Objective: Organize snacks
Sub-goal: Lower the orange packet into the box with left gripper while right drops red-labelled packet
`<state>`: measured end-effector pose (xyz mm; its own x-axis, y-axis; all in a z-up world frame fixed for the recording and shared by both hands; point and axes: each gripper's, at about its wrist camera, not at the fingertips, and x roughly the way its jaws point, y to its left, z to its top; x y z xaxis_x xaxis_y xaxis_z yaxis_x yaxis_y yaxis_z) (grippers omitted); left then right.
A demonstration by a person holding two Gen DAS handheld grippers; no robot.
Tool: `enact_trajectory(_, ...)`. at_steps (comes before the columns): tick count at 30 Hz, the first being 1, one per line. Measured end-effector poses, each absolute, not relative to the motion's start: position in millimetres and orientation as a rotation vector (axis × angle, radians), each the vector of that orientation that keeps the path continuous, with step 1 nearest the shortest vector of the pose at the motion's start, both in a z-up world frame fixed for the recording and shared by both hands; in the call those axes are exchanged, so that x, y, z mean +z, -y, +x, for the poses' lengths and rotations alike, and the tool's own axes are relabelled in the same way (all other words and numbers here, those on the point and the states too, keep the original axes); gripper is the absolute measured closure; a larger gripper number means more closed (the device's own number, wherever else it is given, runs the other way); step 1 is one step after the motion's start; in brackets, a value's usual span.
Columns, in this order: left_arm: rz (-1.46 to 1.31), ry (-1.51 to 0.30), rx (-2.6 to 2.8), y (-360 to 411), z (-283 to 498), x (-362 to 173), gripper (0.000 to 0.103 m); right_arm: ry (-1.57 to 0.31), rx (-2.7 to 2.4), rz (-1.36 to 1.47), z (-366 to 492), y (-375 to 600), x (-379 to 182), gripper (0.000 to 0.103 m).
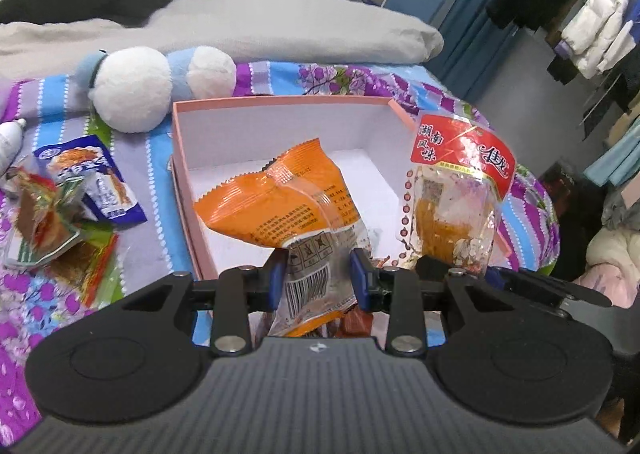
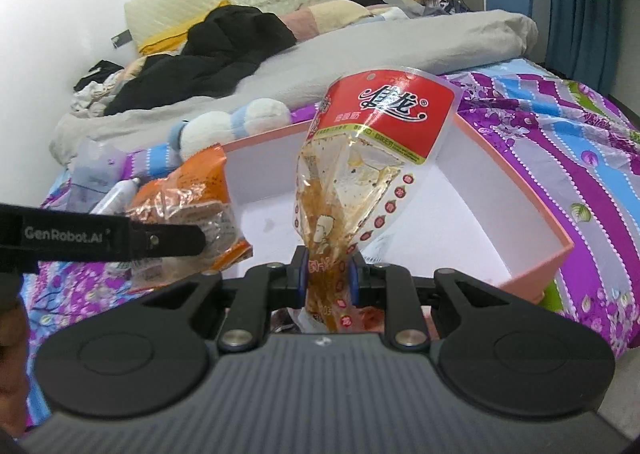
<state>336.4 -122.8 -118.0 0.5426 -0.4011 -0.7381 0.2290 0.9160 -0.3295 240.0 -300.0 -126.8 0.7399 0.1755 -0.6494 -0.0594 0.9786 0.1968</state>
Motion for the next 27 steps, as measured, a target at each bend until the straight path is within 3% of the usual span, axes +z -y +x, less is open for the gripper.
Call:
enact_trajectory(17, -0.190, -1.025, -0.329, 141.7, 414.7, -174.5, 0.062, -0.858, 0.094, 0.186, 313.2, 319.4, -194.2, 0.079)
enact_trajectory(19, -0.197, -1.038, -0.344, 140.8, 415.7, -174.6, 0.056, -0.862, 0.084, 0.199, 313.6, 321.5, -193.5, 0.068)
enact_trajectory(21, -0.190, -1.028, -0.340, 138.8, 413.2, -170.4, 0.051, -0.850, 0.069, 0.199, 314.4, 324.2, -190.7, 0.046)
enact_trajectory(27, -0.177, -0.979, -0.338, 127.8, 390.8, -143.8, 0.050, -0.823, 0.062, 0.194, 303.7, 326.2, -177.5, 0.046)
